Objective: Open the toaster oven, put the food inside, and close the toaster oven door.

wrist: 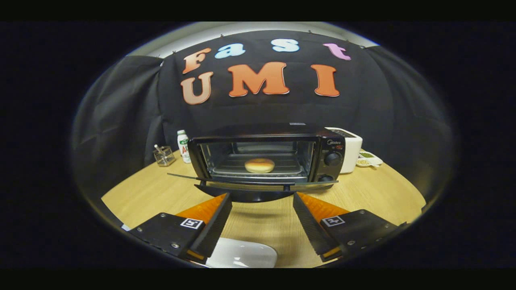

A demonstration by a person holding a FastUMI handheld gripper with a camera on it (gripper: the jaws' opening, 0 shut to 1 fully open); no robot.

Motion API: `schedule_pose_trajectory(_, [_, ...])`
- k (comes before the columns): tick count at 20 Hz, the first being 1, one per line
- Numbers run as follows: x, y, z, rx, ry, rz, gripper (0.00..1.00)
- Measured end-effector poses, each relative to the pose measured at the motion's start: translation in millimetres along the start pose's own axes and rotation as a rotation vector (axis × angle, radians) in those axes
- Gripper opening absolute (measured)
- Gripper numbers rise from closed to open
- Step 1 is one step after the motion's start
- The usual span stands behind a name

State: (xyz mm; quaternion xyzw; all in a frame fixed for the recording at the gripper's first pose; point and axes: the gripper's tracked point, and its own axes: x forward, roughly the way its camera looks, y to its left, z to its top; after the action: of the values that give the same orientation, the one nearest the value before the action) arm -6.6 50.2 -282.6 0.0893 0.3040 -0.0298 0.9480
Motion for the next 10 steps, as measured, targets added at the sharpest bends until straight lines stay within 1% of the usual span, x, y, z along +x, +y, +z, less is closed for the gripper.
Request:
schedule_pose_trajectory(1, [4.5,1.2,6.0,0.031,-0.005,0.018,0.91])
schedule_pose_trajectory(3, [17.7,1.8,22.0,0.058,-0.028,0.025,0.90])
schedule_pose_trajectory(6, [31.2,-2.2,39.7,0.036,-0.056,-0.012,0.91])
schedule_pose_trajectory(10, [50.7,2.6,62.5,-0.005,-0.094,-0.028,0.90])
